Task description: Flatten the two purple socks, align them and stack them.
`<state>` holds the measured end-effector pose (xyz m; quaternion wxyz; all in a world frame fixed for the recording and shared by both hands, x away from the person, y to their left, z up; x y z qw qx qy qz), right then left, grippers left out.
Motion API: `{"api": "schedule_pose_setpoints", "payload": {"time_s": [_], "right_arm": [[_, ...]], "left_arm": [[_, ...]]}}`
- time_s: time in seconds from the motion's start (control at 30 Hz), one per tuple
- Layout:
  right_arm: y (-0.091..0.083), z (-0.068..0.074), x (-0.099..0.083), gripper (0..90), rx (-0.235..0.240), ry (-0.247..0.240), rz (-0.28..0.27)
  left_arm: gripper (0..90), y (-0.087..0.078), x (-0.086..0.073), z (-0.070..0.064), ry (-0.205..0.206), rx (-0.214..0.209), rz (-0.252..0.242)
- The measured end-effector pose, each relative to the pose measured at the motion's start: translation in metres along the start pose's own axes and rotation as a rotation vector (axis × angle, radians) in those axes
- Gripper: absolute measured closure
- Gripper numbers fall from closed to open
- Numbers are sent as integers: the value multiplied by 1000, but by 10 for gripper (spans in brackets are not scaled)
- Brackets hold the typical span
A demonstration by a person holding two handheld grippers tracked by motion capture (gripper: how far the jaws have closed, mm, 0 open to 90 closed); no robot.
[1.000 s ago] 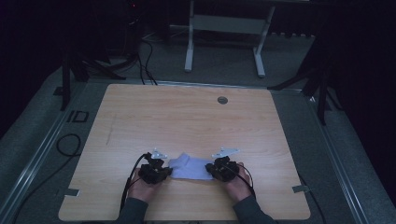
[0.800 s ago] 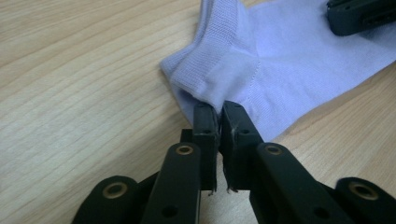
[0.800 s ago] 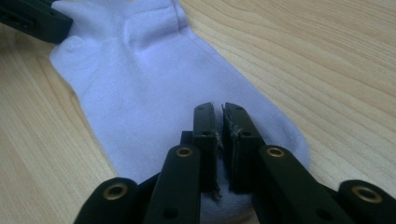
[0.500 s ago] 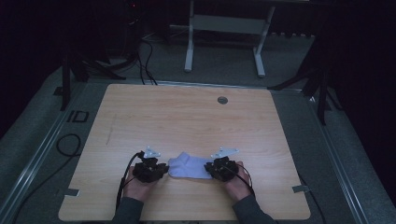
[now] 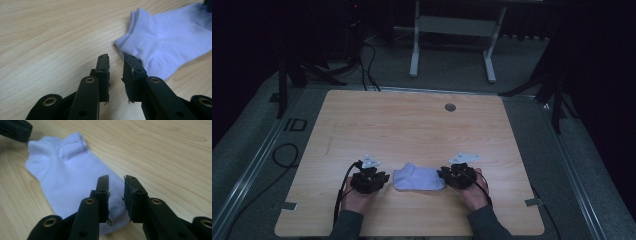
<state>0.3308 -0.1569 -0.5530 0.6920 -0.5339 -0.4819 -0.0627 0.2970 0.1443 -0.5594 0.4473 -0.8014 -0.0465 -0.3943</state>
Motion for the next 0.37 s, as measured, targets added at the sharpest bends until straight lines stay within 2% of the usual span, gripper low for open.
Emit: {"api": "schedule_pose_setpoints", "payload": {"time_s": [0.27,0.37], "right_arm": [[-4,-12,-3,724,-22,30,4],[-6,-17,-3,724,-29,34,1]], "left_arm": [[738,0,1,6,-1,30,-5],[735,-1,2,10,7,56,-13]]}}
Point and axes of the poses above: each handheld gripper's, and its own axes: y roughly forward along the jaws, x roughly out of its top, z roughly to its left, the point moved 2 cm from there along y, roughly forward along the jaws, and after that the axes turned 11 degrees about -x, right-handed, at the moved point
